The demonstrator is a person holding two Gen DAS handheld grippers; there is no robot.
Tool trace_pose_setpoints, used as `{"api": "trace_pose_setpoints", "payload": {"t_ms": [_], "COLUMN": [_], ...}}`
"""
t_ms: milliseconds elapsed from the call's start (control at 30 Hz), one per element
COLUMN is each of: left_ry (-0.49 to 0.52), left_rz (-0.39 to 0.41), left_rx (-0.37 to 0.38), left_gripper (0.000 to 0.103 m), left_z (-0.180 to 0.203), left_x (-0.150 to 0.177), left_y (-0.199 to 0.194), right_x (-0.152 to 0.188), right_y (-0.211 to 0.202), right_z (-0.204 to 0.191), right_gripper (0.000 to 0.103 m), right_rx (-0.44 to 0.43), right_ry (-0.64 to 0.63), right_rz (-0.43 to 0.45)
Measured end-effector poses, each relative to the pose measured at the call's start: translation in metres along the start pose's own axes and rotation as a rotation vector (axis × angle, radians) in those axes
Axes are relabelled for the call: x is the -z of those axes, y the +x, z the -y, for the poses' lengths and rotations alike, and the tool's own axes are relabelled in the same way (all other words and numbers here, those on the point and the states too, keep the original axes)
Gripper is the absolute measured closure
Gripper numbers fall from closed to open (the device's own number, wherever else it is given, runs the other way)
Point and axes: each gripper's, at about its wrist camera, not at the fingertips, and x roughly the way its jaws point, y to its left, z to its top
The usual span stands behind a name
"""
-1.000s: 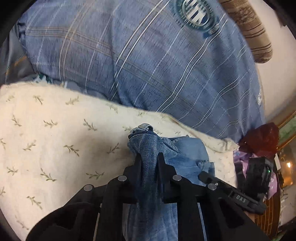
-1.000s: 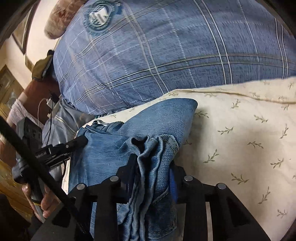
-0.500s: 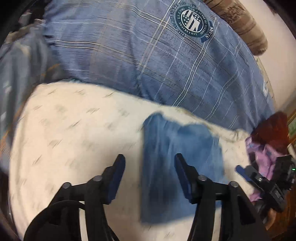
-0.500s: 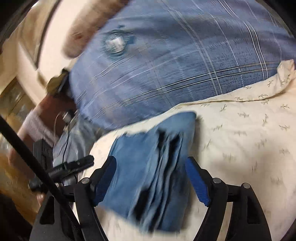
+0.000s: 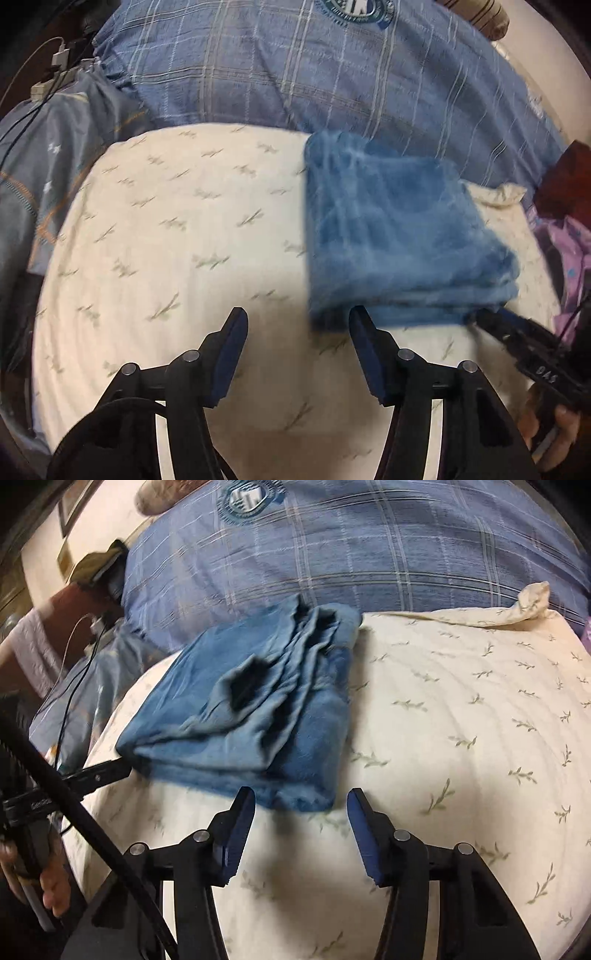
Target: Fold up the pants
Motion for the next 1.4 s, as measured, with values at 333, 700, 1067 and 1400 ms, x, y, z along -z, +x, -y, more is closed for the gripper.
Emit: {"api": "trace_pose_setpoints", "payload": {"t_ms": [333,700,1067,1400], "left_ry": [0.134,0.094,0.122,0.133], "left_rz": [0.116,0.068,-0.024,0.001], "left_rx": [-0.129,-0.119,-0.166,-0.173], "left_gripper": [0.098,0.071,0.041,0.028], "left_z": [0.035,0.025,0.043,0.047], "left_x": [0.008,0.026,0.076,0.079], "left_y": [0.005,-0.011,-0.03,-0.023], "right_x": [-0.008,0.007,0.045,0.05], "right_y": [-0.014,-0.017,-0.024,-0.026], "right_z": [0.0,-0.003,-0.031,-0.035], "right_gripper": [0.095,0.059,0.035,0.032], "right_rx": [0.035,0.032,0.142,0.176], "right_ry": [0.038,0.063,0.056,0.058], "right_rz": [0.052,0.026,-0.087,-0.107]}}
